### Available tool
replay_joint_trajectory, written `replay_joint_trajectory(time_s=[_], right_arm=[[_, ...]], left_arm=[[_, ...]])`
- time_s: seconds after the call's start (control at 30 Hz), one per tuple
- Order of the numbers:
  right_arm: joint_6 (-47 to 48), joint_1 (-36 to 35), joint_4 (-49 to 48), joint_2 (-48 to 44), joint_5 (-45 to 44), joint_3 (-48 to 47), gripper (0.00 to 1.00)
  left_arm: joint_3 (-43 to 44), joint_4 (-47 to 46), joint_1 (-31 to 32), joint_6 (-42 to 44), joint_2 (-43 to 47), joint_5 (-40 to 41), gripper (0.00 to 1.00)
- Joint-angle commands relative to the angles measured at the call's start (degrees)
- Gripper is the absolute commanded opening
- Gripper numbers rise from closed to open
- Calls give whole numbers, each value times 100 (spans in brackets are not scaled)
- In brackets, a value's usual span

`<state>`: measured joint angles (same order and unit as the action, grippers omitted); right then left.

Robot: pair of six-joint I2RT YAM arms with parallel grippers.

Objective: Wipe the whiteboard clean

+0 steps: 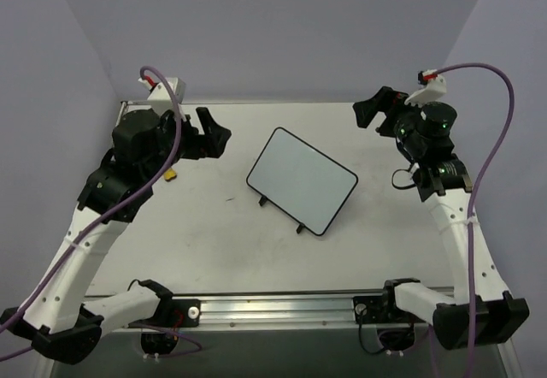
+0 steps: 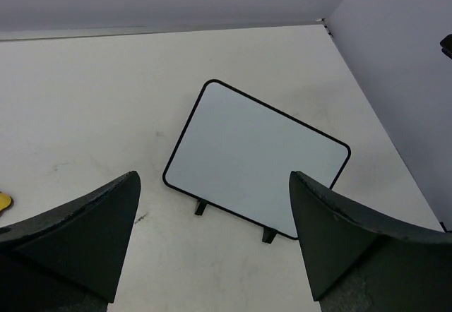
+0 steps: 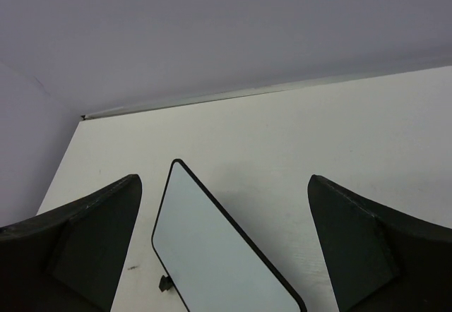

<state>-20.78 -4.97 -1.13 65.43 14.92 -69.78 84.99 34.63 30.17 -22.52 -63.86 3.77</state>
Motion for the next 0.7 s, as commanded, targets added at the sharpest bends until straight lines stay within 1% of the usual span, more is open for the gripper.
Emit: replay_joint_trajectory(time_s=[0.0, 0.2, 0.67], right_arm=[[-348, -48, -169, -276, -594, 333, 100], [-252, -83, 42, -276, -622, 184, 100], [-172, -92, -116, -241, -525, 368, 100]], left_arm=[[-237, 342, -11, 415, 259, 71, 94], [-509, 360, -20, 591, 549, 396, 94], [-747, 184, -55, 662, 761, 511, 94]])
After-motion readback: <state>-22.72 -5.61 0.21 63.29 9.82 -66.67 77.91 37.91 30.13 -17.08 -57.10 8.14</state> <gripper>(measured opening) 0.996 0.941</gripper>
